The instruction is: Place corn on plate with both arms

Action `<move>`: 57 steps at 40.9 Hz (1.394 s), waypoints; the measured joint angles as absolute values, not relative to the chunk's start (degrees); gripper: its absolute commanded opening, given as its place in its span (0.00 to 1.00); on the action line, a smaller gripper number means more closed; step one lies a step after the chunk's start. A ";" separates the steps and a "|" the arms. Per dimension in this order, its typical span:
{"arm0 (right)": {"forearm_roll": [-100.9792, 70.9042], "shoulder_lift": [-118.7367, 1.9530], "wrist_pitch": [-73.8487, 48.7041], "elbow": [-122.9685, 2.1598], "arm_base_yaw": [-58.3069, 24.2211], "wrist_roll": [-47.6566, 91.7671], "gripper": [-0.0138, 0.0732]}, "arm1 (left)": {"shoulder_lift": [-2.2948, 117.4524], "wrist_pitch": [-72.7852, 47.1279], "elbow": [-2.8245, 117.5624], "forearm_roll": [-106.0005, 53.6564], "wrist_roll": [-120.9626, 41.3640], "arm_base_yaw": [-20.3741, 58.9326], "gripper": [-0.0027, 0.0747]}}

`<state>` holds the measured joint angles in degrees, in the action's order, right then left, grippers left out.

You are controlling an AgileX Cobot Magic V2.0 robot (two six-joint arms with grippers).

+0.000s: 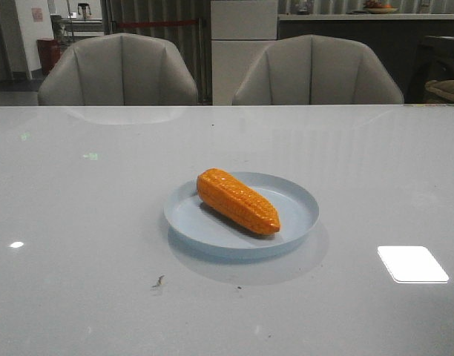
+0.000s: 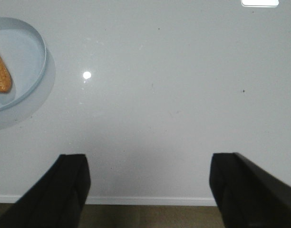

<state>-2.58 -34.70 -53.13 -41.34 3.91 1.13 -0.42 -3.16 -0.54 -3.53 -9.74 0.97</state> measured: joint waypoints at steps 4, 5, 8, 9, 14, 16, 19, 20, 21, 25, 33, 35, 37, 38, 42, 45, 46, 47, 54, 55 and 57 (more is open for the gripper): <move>-2.87 -32.23 -49.32 -39.33 3.38 1.13 0.88 | -0.42 -3.26 -0.54 -3.53 -9.74 0.97 0.16; -2.87 -31.26 -48.15 -38.67 3.08 1.13 0.88 | -0.42 -3.26 -0.54 -3.53 -9.74 0.97 0.16; -2.93 -28.34 -42.94 -35.43 1.38 1.13 0.88 | -0.42 -3.26 -0.54 -3.53 -9.74 0.97 0.16; -3.03 -27.05 -40.65 -34.01 0.60 1.13 0.88 | -0.42 -3.26 -0.54 -3.53 -9.74 0.97 0.16; -3.03 -20.70 -29.48 -26.92 -2.97 1.13 0.87 | -0.42 -3.26 -0.54 -3.53 -9.74 0.97 0.16; -3.07 -17.58 -24.12 -23.49 -4.29 1.13 0.84 | -0.42 -3.26 -0.54 -3.53 -9.74 0.97 0.16; -3.20 -13.71 -18.13 -19.57 -5.33 1.13 0.76 | -0.42 -3.26 -0.54 -3.53 -9.74 0.97 0.16; -3.20 -12.78 -15.99 -18.16 -5.41 1.13 0.72 | -0.42 -3.26 -0.54 -3.53 -9.74 0.97 0.16; -3.20 -11.63 -14.51 -16.81 -5.44 1.13 0.68 | -0.42 -3.26 -0.54 -3.53 -9.74 0.97 0.16; -3.29 -7.84 -8.72 -12.13 -5.53 1.13 0.47 | -0.42 -3.26 -0.54 -3.53 -9.74 0.97 0.16; -3.29 -1.08 -6.45 -3.05 -5.53 1.13 0.23 | -0.42 -3.26 -0.54 -3.53 -9.74 0.97 0.16; -3.29 0.08 -6.10 -1.12 -5.53 1.13 0.23 | -0.42 -3.26 -0.54 -3.53 -9.74 0.97 0.16; -3.29 0.49 -6.26 0.65 -5.53 1.13 0.24 | -0.42 -3.30 -0.54 -3.53 -9.74 0.97 0.16; -3.41 0.48 -6.71 1.16 -5.53 1.13 0.24 | -0.42 -3.30 -0.54 -3.53 -9.74 0.97 0.16; -3.65 0.48 -7.65 1.64 -5.53 1.13 0.24 | -0.42 -3.40 -0.54 -3.53 -9.74 0.97 0.16; -3.86 0.48 -7.42 1.73 -5.53 1.13 0.24 | -0.42 -3.40 -0.54 -3.53 -9.74 0.97 0.16; -3.86 0.48 -7.33 1.73 -5.53 1.13 0.24 | -0.42 -3.40 -0.54 -3.53 -9.74 0.97 0.16; -3.86 0.48 -7.22 1.73 -5.53 1.13 0.24 | -0.42 -3.40 -0.54 -3.53 -9.74 0.97 0.16; -3.86 0.48 -7.02 1.73 -5.53 1.13 0.24 | -0.42 -3.40 -0.54 -3.53 -9.74 0.97 0.16; -3.86 0.48 -7.02 1.73 -5.53 1.13 0.24 | -0.42 -3.40 -0.54 -3.53 -9.74 0.97 0.16; -3.86 0.48 -7.02 1.73 -5.53 1.13 0.24 | -0.42 -3.40 -0.54 -3.53 -9.74 0.97 0.16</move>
<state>-3.86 0.48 -7.02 1.73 -5.53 1.13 -0.42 -3.40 -0.54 -3.53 -9.74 0.97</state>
